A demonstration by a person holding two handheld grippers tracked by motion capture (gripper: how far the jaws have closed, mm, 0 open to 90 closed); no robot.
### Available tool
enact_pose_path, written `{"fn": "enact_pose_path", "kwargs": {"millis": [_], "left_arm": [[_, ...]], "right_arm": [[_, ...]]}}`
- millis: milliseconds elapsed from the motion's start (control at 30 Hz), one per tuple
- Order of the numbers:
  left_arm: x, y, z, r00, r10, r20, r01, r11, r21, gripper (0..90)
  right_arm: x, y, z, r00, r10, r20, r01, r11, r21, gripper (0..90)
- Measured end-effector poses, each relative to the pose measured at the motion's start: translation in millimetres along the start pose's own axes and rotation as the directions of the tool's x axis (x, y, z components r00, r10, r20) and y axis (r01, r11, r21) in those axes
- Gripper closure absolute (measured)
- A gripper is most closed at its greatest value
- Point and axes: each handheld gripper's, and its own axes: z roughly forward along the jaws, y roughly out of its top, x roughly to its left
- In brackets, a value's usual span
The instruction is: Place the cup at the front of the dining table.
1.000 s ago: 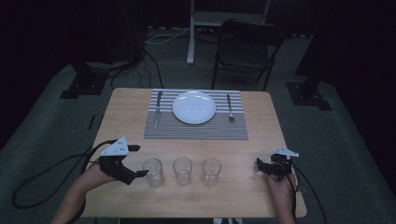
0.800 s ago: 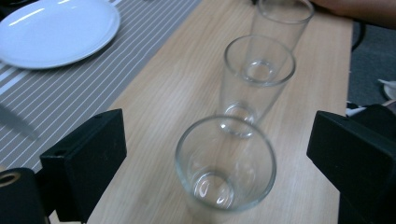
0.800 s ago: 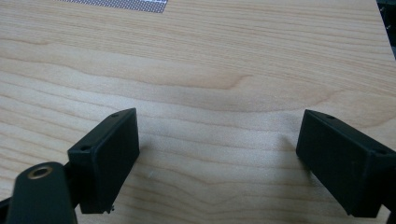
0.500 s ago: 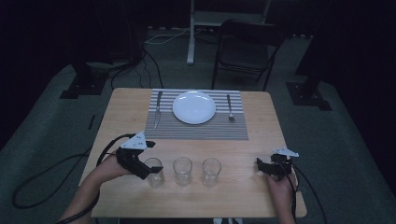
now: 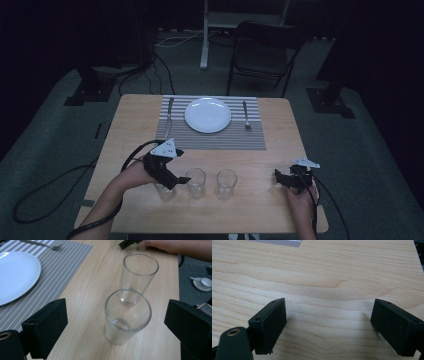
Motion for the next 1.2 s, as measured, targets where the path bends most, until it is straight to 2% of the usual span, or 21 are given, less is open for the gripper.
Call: {"fn": "enact_pose_path", "kwargs": {"millis": [233,467,700,733,900,933,1200], "left_arm": [[-6.5,19.2,19.8,0.9989,0.035,0.031,-0.036,0.9993,0.013,5.2],[-12.7,34.8,41.2,0.9942,0.078,0.074,-0.081,0.9959,0.041,7.0],[-17.0,45.6,55.9,0.9913,0.085,0.1,-0.092,0.9936,0.066,7.0],[-19.0,48.5,61.6,0.9891,0.098,0.11,-0.107,0.991,0.081,7.0],[-22.7,54.2,71.7,0.9866,0.106,0.124,-0.118,0.9882,0.097,7.0],[-24.0,57.0,76.0,0.985,0.115,0.129,-0.129,0.9857,0.109,7.0],[-27.2,65.0,91.3,0.9843,0.116,0.133,-0.137,0.9772,0.162,6.9]], "right_arm": [[0.0,0.0,0.0,1.0,0.0,0.0,0.0,1.0,0.0,13.0],[0.0,0.0,0.0,1.0,0.0,0.0,0.0,1.0,0.0,13.0],[0.0,0.0,0.0,1.0,0.0,0.0,0.0,1.0,0.0,13.0],[0.0,0.0,0.0,1.0,0.0,0.0,0.0,1.0,0.0,13.0],[0.1,0.0,0.0,1.0,0.001,0.0,-0.001,1.0,0.0,13.0],[0.0,0.0,0.0,1.0,0.0,0.0,0.0,1.0,0.0,13.0],[0.0,0.0,0.0,1.0,0.0,0.0,0.0,1.0,0.0,13.0]]}}
